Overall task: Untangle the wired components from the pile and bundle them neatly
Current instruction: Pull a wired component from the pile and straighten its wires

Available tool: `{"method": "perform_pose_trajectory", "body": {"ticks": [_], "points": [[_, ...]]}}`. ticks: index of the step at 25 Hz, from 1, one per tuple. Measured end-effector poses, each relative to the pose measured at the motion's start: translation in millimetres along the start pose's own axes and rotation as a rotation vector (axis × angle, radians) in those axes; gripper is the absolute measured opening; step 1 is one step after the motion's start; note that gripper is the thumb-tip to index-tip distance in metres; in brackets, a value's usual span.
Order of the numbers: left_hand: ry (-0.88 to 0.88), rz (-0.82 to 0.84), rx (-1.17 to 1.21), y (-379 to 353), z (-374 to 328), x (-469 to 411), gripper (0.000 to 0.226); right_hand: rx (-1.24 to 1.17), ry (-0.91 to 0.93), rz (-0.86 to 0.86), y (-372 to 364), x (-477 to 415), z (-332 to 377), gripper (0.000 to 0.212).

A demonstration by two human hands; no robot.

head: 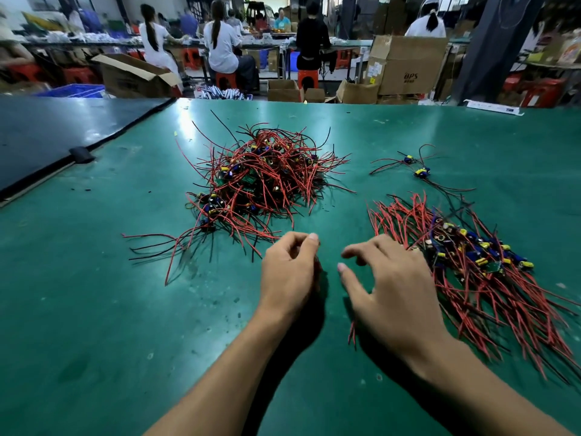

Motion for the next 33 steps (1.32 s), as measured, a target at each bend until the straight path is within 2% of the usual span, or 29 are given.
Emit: {"method": "perform_pose_trajectory", "body": {"ticks": [2, 7, 10, 12, 14, 16, 18, 20, 21, 24, 26, 29, 33], "points": [[0.103, -0.096, 0.133, 2.3, 4.3, -5.5, 0.017, -0.071, 0.016, 0.070, -6.5, 4.4, 8.0, 0.014], [0.200, -0.322, 0.291, 18.1, 9.8, -15.4, 0.029, -0.068, -0.196, 0.201, -13.2, -6.5, 7.5, 0.012], [0.168, -0.381, 0.296, 18.4, 8.4, -14.8, 0.034, -0.358, -0.310, 0.256, -28.8, -44.8, 28.4, 0.011], [0.142, -0.443, 0.187, 18.7, 8.6, -11.1, 0.035, -0.479, -0.343, 0.301, -51.1, -73.8, 48.4, 0.010], [0.135, -0.515, 0.069, 21.5, 8.0, -7.6, 0.036, -0.487, -0.335, 0.456, -76.3, -95.7, 69.6, 0.029], [0.148, -0.563, 0.093, 25.9, 8.8, -9.6, 0.038, -0.523, -0.365, 0.689, -101.5, -107.2, 86.3, 0.043], [0.190, -0.571, 0.173, 29.9, 10.7, -15.8, 0.057, -0.483, -0.329, 0.803, -118.1, -113.7, 93.6, 0.038], [0.223, -0.531, 0.211, 30.3, 11.7, -19.2, 0.077, -0.396, -0.279, 0.781, -123.6, -121.2, 93.5, 0.019], [0.219, -0.499, 0.200, 28.8, 12.8, -18.9, 0.077, -0.356, -0.252, 0.775, -122.6, -123.1, 91.5, 0.008], [0.151, -0.435, 0.166, 21.9, 11.0, -14.5, 0.049, -0.232, -0.159, 0.822, -110.4, -125.3, 78.4, 0.017], [0.093, -0.373, 0.108, 19.1, 10.9, -11.5, 0.039, -0.177, -0.141, 0.844, -100.7, -124.0, 67.7, 0.021], [0.042, -0.331, -0.003, 16.1, 14.3, -11.4, 0.039, -0.120, -0.133, 0.810, -86.3, -118.5, 55.0, 0.028], [0.005, -0.327, -0.060, 14.8, 16.8, -11.3, 0.042, -0.014, -0.145, 0.819, -66.7, -109.4, 29.9, 0.010]]}}
Point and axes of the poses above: each hand's wrist, its own x-axis away from the middle knuckle, its own y-axis out of the back of the hand, z = x × y, the point moved 2 cm from there along -x, towards the middle knuckle, and after that the axes turned 4 degrees about -y, right-handed, at the moved point
